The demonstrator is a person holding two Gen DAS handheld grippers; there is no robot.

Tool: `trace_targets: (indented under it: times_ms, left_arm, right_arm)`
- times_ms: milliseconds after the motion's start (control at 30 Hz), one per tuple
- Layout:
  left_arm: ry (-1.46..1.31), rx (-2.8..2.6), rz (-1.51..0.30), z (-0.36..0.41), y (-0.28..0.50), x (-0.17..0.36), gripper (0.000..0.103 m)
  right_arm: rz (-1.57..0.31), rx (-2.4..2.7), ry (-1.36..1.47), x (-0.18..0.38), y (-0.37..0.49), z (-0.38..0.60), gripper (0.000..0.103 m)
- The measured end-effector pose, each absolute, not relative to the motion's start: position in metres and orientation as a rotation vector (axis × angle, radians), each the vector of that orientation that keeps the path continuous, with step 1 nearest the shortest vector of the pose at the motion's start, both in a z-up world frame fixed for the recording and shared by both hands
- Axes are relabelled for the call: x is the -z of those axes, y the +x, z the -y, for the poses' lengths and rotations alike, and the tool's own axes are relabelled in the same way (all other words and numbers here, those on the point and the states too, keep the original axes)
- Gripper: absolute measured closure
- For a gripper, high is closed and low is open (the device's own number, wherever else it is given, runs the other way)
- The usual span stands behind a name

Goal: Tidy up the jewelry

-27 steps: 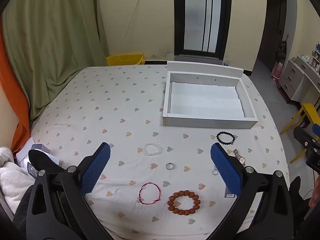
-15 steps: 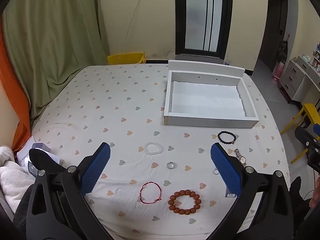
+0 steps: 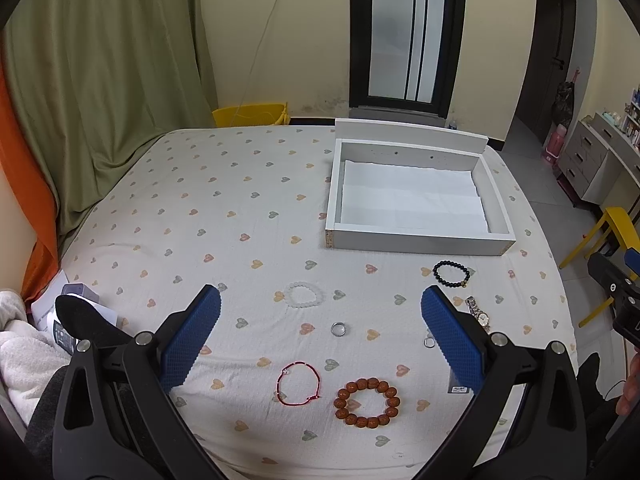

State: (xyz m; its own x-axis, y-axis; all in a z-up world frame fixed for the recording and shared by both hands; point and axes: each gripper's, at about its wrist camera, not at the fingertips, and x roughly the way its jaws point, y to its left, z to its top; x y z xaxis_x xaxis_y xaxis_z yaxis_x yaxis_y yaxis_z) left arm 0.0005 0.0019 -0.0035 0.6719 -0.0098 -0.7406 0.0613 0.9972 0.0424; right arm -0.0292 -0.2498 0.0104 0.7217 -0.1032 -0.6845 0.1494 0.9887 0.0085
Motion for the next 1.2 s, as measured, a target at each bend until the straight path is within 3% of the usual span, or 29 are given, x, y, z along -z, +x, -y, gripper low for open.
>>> trace_targets:
  times_ms: [1200]
  left_arm:
    - [0.061, 0.057, -0.839, -0.0033, -0.0001, 0.0019, 0.005]
  right_arm:
    - [-0.753, 0.141, 0.068, -0.0127, -0.0279, 0.2507, 0.004]
